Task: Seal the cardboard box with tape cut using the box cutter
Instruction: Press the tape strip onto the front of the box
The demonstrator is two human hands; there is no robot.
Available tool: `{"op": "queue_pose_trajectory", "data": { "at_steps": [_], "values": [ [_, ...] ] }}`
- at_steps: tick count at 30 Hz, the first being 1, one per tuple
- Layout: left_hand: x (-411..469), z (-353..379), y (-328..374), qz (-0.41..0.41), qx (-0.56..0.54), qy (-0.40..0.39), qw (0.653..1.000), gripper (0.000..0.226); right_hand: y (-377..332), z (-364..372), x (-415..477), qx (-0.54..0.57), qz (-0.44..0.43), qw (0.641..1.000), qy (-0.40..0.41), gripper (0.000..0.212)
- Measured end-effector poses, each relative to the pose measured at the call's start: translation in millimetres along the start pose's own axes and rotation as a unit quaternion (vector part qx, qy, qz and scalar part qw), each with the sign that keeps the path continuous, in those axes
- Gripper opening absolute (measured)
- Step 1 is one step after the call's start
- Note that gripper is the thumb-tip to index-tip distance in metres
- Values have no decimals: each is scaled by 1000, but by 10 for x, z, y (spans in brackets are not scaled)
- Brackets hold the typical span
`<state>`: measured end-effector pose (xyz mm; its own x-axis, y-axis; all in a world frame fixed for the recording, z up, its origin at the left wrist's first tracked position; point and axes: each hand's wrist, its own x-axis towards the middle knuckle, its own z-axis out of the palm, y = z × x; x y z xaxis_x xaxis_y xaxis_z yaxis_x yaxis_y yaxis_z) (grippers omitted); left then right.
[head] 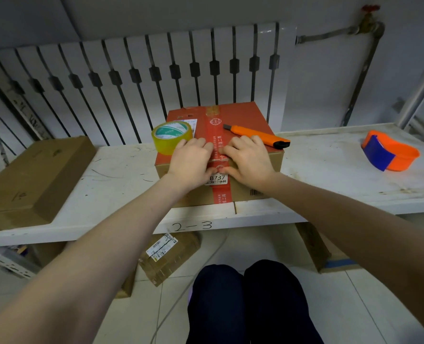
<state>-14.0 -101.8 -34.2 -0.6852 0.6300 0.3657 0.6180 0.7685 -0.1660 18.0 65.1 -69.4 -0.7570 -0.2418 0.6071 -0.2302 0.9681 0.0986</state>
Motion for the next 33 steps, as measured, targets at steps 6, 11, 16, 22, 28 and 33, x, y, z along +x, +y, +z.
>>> {"op": "queue_pose_trajectory", "data": {
  "at_steps": [6,11,16,22,28,33],
  "values": [
    [-47,52,-27,-6,11,8,1000,47,11,-19,-55,-24,-23,999,-33,60],
    [-63,82,-48,-13,-2,10,1000,48,6,-39,25,-9,12,1000,-23,55],
    [-32,61,-62,-18,-48,13,999,44,87,-144,103,45,-13,997,-55,40],
    [2,29,-100,-30,-82,7,996,38,6,-162,161,5,13,997,-70,53],
    [-9,-1,-90,-27,-82,0,996,34,10,-192,189,20,-15,997,-77,37],
    [6,-19,-82,-24,-76,11,997,35,129,-274,231,42,-44,989,-133,48]
  ]
}}
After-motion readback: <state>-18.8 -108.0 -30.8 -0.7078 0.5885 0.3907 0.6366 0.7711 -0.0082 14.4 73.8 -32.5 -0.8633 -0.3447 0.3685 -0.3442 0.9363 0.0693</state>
